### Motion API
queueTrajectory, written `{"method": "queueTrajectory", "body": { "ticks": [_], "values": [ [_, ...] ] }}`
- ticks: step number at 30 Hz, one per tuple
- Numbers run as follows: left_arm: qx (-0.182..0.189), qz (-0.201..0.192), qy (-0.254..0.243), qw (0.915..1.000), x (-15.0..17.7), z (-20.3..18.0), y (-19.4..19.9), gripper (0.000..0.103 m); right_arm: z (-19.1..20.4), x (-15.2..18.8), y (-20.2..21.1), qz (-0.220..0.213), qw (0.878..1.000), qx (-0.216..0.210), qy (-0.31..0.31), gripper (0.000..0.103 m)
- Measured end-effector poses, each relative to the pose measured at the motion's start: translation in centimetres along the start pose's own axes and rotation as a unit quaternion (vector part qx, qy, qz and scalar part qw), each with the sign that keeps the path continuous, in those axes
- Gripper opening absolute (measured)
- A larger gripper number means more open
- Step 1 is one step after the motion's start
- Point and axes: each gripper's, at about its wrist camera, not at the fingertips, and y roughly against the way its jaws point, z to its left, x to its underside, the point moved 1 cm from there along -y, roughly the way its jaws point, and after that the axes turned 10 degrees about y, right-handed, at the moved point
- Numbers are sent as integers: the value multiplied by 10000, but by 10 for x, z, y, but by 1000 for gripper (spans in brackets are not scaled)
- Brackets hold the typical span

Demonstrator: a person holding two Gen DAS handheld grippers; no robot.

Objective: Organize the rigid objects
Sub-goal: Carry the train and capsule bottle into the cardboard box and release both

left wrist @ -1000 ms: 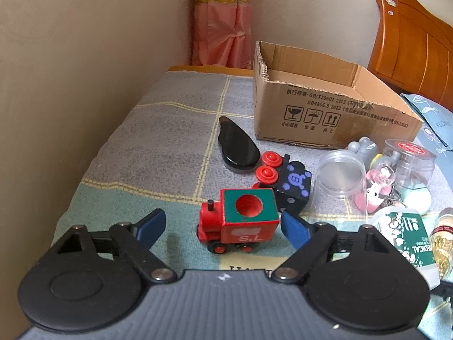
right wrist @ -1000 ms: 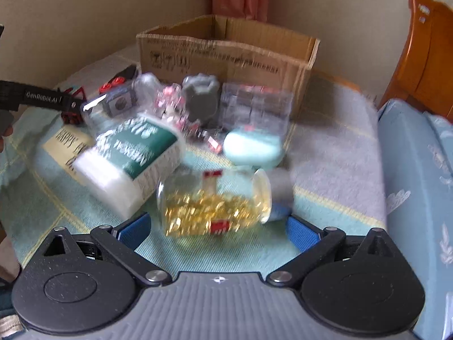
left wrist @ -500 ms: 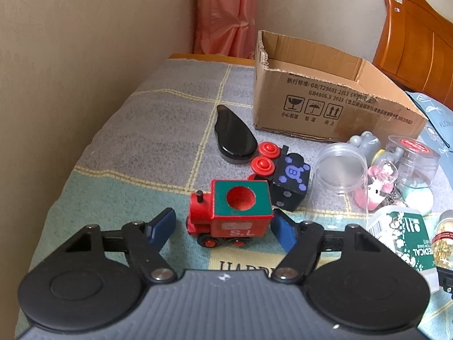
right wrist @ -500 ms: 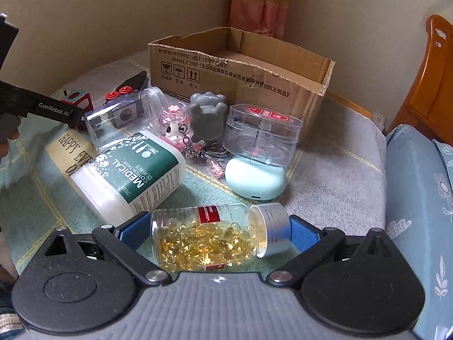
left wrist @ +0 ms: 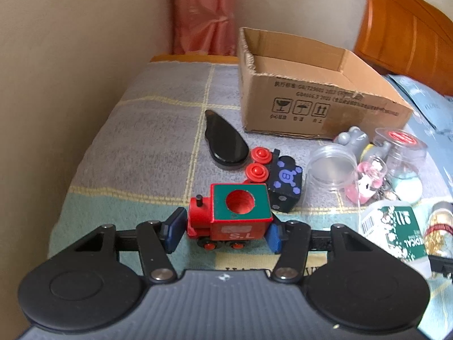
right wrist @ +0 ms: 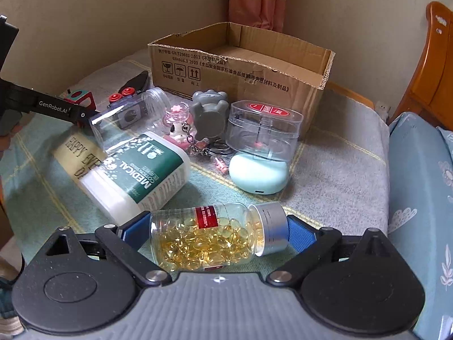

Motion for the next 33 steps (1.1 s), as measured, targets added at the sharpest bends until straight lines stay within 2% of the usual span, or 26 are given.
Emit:
{"method": "queueTrajectory", "body": {
  "ticks": [8,16,22,26,30,33],
  "values": [
    [361,127,-619,9973,-30,-8,26,56,-11,-19,25,-220,9996,31,-154,100],
    [789,20,-1032,9915,-84,-38,36,56,-36,-75,44,-834,9961,261,-152,100],
    [913,-39,-1296,9873,-128,-70,17,56,-63,-119,29,-1083,9928,433,-281,100],
    [933,37,-1286,9873,-157,-86,-7,56,-82,-140,12,-1104,9913,501,-516,100],
    [818,104,-1355,9873,-178,-96,-31,56,-98,-154,-10,-1022,9904,616,-703,100],
    [756,204,-1379,9873,-190,-103,-46,56,-102,-155,-27,-750,9928,567,-749,101]
  ]
}}
